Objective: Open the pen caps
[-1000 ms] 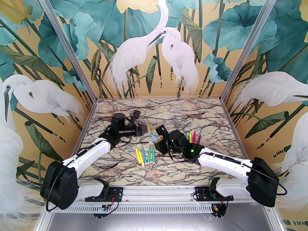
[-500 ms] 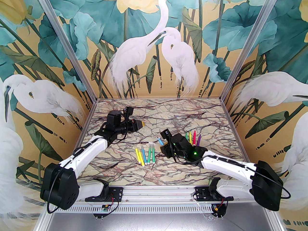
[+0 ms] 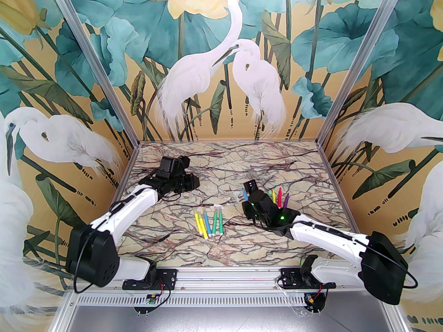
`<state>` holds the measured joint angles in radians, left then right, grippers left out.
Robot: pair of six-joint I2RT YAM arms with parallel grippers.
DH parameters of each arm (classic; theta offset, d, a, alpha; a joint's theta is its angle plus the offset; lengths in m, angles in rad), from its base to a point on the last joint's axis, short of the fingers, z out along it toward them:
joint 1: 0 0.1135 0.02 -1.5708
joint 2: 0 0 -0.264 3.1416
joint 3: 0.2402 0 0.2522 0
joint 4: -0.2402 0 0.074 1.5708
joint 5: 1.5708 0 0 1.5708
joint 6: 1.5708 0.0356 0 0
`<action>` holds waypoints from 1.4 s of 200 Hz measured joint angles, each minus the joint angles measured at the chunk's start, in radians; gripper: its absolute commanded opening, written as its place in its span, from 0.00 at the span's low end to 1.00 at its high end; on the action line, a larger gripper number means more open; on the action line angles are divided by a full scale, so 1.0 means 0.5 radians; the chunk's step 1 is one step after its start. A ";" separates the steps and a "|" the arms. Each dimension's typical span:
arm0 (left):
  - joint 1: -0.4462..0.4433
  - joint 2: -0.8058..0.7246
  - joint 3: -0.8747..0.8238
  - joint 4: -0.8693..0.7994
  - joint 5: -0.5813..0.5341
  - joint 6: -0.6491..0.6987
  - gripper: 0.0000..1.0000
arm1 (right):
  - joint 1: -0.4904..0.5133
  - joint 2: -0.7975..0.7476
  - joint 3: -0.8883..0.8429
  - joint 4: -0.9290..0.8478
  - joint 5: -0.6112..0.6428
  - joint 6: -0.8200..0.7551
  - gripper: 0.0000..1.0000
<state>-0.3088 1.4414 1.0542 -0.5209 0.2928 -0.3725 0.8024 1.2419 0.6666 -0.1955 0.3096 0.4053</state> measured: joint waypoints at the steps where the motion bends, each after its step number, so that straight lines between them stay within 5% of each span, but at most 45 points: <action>1: 0.000 0.004 0.002 -0.002 -0.003 0.000 0.00 | -0.004 0.002 0.000 -0.002 0.006 0.006 0.05; 98: -0.122 0.520 0.331 -0.320 -0.455 0.099 0.00 | -0.238 0.301 0.017 -0.006 0.131 0.199 0.04; 280: -0.126 0.937 0.426 -0.395 -0.710 0.163 0.12 | -0.363 0.630 0.057 0.002 0.191 0.348 0.10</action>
<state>-0.3717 1.9099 1.2675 -0.7185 -0.0620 -0.2909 0.6209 1.5570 0.6952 -0.1947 0.4049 0.5793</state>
